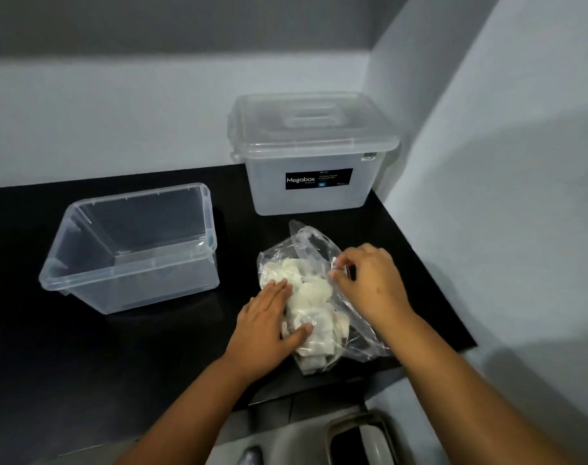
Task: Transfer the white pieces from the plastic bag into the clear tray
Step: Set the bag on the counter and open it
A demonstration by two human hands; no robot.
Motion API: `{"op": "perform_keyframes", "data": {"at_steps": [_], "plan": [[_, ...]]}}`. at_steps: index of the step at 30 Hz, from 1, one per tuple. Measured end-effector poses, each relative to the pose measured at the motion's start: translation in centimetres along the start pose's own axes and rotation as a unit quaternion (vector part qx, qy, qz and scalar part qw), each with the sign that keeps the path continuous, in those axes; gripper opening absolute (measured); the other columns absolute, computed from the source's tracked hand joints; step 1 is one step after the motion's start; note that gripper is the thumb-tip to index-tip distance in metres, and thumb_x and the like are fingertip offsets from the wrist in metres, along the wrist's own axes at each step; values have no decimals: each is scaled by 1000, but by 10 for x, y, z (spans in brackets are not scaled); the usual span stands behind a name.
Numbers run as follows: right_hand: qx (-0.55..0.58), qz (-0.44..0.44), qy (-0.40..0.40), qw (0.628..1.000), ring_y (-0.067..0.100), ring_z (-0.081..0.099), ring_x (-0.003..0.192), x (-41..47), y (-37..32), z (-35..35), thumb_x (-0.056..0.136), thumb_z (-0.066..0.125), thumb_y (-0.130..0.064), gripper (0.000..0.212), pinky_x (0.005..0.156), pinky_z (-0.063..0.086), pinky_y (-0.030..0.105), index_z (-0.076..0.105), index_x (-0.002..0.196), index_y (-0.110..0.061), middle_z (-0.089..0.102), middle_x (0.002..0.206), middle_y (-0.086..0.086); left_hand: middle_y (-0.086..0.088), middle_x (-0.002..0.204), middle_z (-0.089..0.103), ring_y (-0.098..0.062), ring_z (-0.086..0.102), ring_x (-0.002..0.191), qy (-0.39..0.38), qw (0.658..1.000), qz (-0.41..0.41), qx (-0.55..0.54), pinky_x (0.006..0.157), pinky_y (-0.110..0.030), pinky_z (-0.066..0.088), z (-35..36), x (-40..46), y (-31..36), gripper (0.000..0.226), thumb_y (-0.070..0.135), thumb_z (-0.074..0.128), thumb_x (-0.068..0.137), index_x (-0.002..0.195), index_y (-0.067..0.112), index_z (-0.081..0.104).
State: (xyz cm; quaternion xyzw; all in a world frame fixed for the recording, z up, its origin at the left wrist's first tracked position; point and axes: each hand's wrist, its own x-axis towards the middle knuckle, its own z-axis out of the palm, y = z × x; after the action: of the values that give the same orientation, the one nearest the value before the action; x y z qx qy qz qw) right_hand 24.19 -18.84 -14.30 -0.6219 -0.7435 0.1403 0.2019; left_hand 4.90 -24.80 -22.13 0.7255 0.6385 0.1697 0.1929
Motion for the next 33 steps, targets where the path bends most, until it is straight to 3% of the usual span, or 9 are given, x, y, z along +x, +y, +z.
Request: {"op": "perform_keyframes", "data": {"at_steps": [5,12,14,17,20,23,28,31,33], "plan": [[-141,3,-141,980,20,43,121,-15,-20,13,75,63,-67,75,100,39,41,40,138,-34,43,131,-5,13,159,14,-3,5,147,-18,1000,-6,4,120,-39,13,-2,2,-5,90,78,33,78,151,28,20],[45,131,31,990,22,65,73,-9,21,-14,90,60,-16,12,64,51,32,60,102,-17,66,81,0,17,160,7,-1,1,146,-60,998,10,12,121,-36,6,-13,3,-16,92,81,31,77,152,30,13],[15,177,22,984,30,66,79,-7,39,-17,89,63,-16,13,66,49,31,59,101,-14,68,80,6,17,160,7,1,0,145,-65,998,15,12,120,-35,5,-17,1,-20,92,81,30,76,152,31,13],[-37,227,-6,973,35,63,100,-9,49,-15,83,72,-23,46,79,51,37,54,124,-12,65,109,15,17,159,8,-1,4,146,-66,997,21,17,118,-33,5,-22,-1,-23,91,80,33,77,151,31,15],[-106,163,89,977,34,55,105,-16,35,-17,78,78,-20,65,86,48,41,47,135,-12,55,116,16,14,158,15,-7,11,146,-43,997,44,38,118,-35,13,-28,0,-19,91,81,37,76,150,30,22],[-55,4,157,986,24,54,97,-19,14,-22,79,75,-14,42,85,46,36,58,118,-13,57,104,7,13,154,25,-9,21,142,7,992,109,70,113,-34,24,-39,9,-2,83,76,43,79,147,29,29],[61,59,-63,994,9,66,76,-7,13,-11,88,66,-12,12,78,56,29,71,95,-20,70,87,-4,13,152,35,-10,35,135,11,955,270,122,99,-33,35,-53,47,43,55,35,40,89,144,30,38],[62,56,-179,980,0,65,74,-6,17,-4,88,67,-16,14,70,50,11,75,97,-23,74,91,-7,13,158,21,-14,10,148,-94,944,244,202,107,-36,22,-51,69,51,65,21,37,90,151,33,19],[64,40,-226,971,0,65,75,-8,15,-1,88,67,-18,13,70,51,12,76,96,-24,73,90,-8,11,155,30,-17,-2,149,-154,931,213,253,115,-42,10,-51,76,50,67,16,40,91,152,31,18]]}}
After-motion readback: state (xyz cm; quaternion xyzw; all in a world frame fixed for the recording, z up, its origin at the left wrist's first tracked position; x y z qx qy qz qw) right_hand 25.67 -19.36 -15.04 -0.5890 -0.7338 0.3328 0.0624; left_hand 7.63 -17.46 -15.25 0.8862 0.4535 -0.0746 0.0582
